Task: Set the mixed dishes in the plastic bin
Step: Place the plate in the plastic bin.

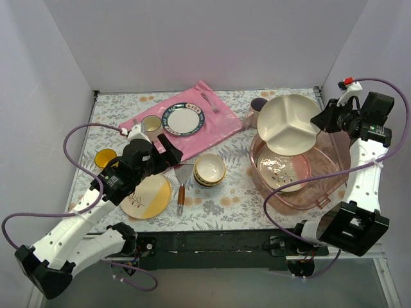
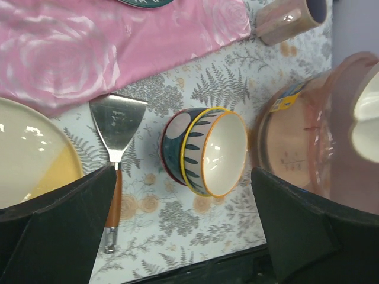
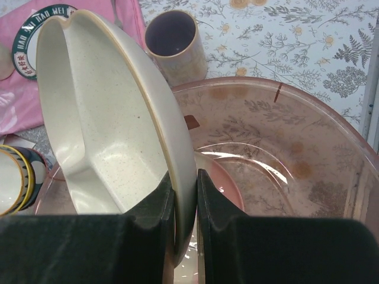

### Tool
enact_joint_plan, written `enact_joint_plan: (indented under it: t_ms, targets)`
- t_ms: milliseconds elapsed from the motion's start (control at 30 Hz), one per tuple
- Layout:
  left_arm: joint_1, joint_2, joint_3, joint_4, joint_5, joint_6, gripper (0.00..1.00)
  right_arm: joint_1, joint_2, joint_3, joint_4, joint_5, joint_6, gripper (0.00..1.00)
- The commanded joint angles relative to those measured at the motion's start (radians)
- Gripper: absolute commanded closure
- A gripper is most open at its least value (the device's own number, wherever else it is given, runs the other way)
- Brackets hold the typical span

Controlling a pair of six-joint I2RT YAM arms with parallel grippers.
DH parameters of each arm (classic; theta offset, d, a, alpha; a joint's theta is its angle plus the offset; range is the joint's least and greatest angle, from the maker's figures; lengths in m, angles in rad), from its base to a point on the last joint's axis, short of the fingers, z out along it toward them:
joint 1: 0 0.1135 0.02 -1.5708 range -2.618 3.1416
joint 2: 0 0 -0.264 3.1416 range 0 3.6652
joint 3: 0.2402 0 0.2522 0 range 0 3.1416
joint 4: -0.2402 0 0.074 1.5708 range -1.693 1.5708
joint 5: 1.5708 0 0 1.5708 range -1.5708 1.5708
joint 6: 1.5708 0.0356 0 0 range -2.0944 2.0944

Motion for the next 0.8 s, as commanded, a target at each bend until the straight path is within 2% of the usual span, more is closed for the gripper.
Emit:
enact_joint_plan:
  t_ms: [0,67,100,133,300,367,433,633,767]
  targets:
    - [0.082,-0.046,-0.022,0.061,0.115,-0.257,0.02,-0.003,-0.091,0.044,0.083,-0.16,0.013,0.99]
    - [0.154,-0.041,-0.01,0.021,0.143,-0.336,0.02,-0.011,-0.079,0.062,0.046,-0.161,-0.036,0.99]
    - [0.181,-0.015,0.002,-0.014,0.154,-0.436,0.02,-0.02,-0.073,0.067,0.005,-0.166,-0.056,0.99]
    - [0.233,0.003,0.016,-0.083,0.166,-0.47,0.02,-0.026,-0.068,0.07,-0.009,-0.166,-0.097,0.99]
    - [0.33,0.149,0.093,-0.256,0.276,-0.587,0.02,-0.061,-0.039,0.108,-0.11,-0.183,-0.207,0.99]
    - [0.382,0.141,0.07,-0.242,0.362,-0.639,0.02,-0.066,-0.019,0.127,-0.163,-0.187,-0.246,0.99]
    - [0.431,0.096,0.003,-0.159,0.457,-0.709,0.04,-0.072,-0.007,0.148,-0.186,-0.183,-0.268,0.99]
    - [0.499,0.086,-0.031,-0.11,0.531,-0.777,0.07,-0.086,0.028,0.191,-0.313,-0.169,-0.403,0.99]
    - [0.54,0.053,-0.123,-0.013,0.687,-0.909,0.07,-0.093,0.058,0.196,-0.391,-0.171,-0.477,0.99]
